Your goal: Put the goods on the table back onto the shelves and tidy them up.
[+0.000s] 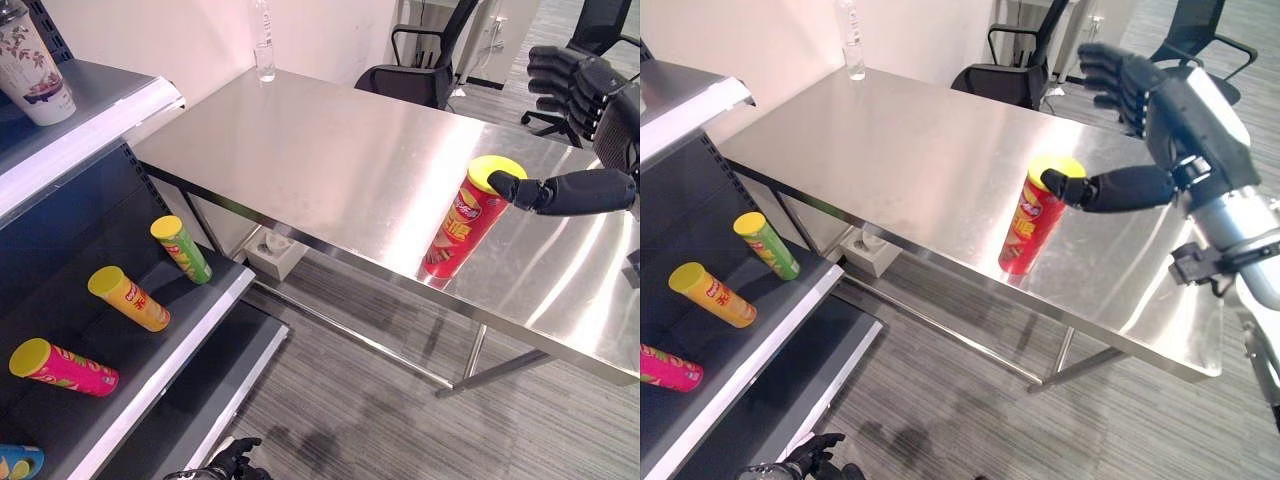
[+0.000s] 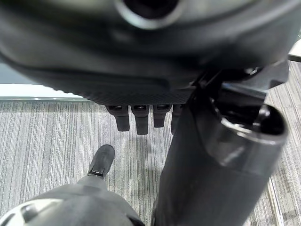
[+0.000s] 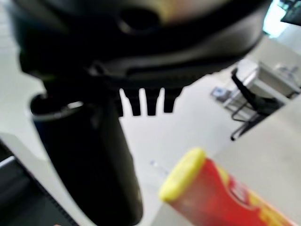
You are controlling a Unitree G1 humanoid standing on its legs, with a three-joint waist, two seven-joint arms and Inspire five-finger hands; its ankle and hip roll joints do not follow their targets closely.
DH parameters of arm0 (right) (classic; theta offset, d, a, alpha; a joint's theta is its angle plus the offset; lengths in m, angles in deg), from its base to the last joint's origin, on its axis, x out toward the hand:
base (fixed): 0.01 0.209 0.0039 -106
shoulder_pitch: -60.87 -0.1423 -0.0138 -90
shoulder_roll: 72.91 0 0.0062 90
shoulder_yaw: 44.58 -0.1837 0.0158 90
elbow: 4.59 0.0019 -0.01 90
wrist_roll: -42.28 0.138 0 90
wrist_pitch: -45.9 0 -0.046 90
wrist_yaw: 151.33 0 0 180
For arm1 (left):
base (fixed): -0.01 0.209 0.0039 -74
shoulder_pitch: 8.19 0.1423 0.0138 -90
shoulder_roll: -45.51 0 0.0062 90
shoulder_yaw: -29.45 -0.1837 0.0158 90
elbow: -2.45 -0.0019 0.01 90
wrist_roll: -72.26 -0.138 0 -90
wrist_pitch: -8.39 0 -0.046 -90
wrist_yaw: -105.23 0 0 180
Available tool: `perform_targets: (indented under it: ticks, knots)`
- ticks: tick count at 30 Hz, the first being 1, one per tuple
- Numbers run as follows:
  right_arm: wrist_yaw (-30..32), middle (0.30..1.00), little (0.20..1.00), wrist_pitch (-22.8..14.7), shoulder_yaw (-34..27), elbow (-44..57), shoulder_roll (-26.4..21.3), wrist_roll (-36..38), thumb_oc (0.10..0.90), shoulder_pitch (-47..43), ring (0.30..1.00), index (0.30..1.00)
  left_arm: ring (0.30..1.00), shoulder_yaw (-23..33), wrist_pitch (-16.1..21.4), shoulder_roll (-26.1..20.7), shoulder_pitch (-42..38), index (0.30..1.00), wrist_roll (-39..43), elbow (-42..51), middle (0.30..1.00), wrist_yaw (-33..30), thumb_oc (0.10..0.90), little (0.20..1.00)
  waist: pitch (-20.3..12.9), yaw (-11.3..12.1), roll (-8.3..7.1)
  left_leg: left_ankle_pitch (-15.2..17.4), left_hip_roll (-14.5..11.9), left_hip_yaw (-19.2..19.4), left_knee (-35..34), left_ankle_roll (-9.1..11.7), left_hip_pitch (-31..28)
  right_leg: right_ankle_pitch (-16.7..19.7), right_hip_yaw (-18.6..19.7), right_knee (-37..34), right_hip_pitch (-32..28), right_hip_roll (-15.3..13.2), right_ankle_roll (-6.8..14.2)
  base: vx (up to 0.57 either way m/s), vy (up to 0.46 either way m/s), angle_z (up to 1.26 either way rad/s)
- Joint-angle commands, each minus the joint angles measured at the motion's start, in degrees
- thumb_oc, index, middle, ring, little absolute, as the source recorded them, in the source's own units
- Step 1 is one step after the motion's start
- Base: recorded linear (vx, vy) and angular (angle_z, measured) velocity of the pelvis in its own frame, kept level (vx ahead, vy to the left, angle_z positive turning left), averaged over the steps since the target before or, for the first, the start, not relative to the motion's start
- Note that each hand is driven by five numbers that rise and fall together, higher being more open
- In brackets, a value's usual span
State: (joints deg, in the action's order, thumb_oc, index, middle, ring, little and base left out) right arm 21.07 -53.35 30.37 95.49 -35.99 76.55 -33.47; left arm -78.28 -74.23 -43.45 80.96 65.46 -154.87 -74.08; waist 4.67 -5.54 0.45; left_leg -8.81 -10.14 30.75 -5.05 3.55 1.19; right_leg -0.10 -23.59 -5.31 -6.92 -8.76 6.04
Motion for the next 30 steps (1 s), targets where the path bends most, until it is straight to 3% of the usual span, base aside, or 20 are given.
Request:
perform_targets:
  ticks: [1,30]
  knots:
    - [0.68,0.900,0.900,-3.23,-4.81,3.91,-4.64,0.06,0.800,-1.70,0.900,0.900,0.900,-0.84,1.40,0.23,-0.45,0.900,-0.26,-3.35,0.900,0.42,0.800,0.900,-5.49,1.47,-0.77,0.70,-6.05,-0.38,0.52,6.32,-3.25,-1.90,2.98,0.31,-0.92,1.76,1.50,0.00,0.000,0.00]
    - [-0.04,0.900,0.900,-0.39,4.57,-1.23,0.14,-1.07,0.800,-3.33,0.900,0.900,0.900,-1.93,1.25,0.63,0.14,0.900,1.00,-2.32,0.900,0.86,0.800,0.900,-4.82,2.92,-0.64,0.98,-5.74,-1.56,0.46,6.21,-3.04,-1.77,2.04,0.37,-1.22,1.48,1.39,0.01,-0.001,0.02]
